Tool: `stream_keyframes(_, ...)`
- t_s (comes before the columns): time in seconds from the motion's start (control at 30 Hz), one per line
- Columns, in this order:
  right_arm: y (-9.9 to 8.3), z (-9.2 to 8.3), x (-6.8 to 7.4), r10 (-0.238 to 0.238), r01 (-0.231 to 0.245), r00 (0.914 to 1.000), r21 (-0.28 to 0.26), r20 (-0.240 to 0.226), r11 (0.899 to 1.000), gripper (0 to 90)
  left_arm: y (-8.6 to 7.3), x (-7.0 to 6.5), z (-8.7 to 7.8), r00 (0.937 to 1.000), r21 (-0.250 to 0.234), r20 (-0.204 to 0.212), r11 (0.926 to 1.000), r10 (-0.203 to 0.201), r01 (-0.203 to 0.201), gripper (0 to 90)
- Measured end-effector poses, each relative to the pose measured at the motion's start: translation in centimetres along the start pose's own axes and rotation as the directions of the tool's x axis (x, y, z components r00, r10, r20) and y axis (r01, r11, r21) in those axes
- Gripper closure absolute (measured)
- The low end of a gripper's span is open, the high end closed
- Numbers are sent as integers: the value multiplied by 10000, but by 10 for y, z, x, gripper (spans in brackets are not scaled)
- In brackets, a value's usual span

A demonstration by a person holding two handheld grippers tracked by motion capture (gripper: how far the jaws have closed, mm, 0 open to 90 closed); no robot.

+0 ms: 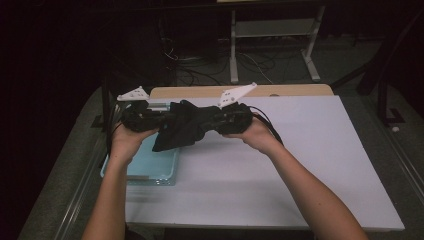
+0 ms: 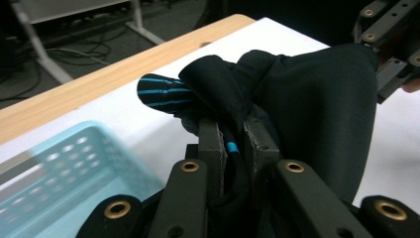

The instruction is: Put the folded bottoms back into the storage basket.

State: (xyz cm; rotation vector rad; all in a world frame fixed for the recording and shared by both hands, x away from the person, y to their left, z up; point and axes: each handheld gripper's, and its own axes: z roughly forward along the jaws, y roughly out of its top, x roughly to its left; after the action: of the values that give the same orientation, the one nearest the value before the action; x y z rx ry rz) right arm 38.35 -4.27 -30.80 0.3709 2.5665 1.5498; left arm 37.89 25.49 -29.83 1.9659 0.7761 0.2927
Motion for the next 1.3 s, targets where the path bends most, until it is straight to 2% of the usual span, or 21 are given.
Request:
stream_keyframes(0.03,6,8,-1,-47,47,10000,21,-72,10000,791,-1,3,-3,9999,-25,-111,10000,-53,53,808)
stream_keyframes(0.07,6,8,-1,-47,47,10000,21,-72,10000,791,-2,6,-6,9997,-56,-218,9999,-114,112,808)
stream_keyframes(0.1,11,16,-3,-67,68,9999,105,-132,9999,791,-5,11,-13,9989,-107,-434,9998,-198,194,808)
stream_keyframes(0.13,11,16,-3,-67,68,9999,105,-132,9999,791,-5,11,-13,9989,-107,-434,9998,-198,194,808)
stream_keyframes(0.23,17,29,-5,-59,63,9997,160,-247,9999,792,-9,20,-23,9962,-149,-804,9994,-333,322,808)
stream_keyframes(0.33,25,47,-5,-51,62,9992,263,-406,9996,791,-14,29,-33,9922,-224,-1136,9985,-516,494,808)
stream_keyframes(0.37,25,47,-5,-51,62,9992,263,-406,9996,791,-16,32,-36,9908,-230,-1224,9982,-573,549,808)
stream_keyframes(0.4,28,55,-5,-41,56,9988,299,-489,9995,791,-20,38,-40,9877,-249,-1400,9975,-691,662,807)
stream_keyframes(0.43,28,55,-5,-41,56,9988,299,-489,9995,791,-20,38,-40,9877,-249,-1400,9975,-691,662,807)
stream_keyframes(0.5,32,67,-5,26,-1,9979,385,-640,9993,791,-23,43,-44,9848,-233,-1555,9969,-779,752,807)
stream_keyframes(0.6,35,75,-5,35,-2,9976,476,-695,9989,791,-29,50,-50,9801,-246,-1738,9953,-961,933,807)
stream_keyframes(0.63,37,83,-4,51,-9,9972,547,-752,9985,791,-32,54,-53,9768,-247,-1867,9944,-1052,1024,807)
stream_keyframes(0.77,40,93,-4,61,-11,9966,605,-822,9982,791,-37,61,-56,9731,-257,-1995,9933,-1155,1126,807)
stream_keyframes(1.0,38,115,-4,229,-155,9949,752,-980,9970,791,-48,72,-58,9611,-12,-2378,9895,-1405,1444,807)
stream_keyframes(1.17,33,127,-5,425,-333,9939,895,-1022,9954,791,-55,78,-54,9556,134,-2475,9856,-1599,1684,807)
stream_keyframes(1.3,26,135,-5,539,-405,9927,1225,-1082,9916,790,-62,83,-48,9521,450,-2496,9801,-1765,1934,807)
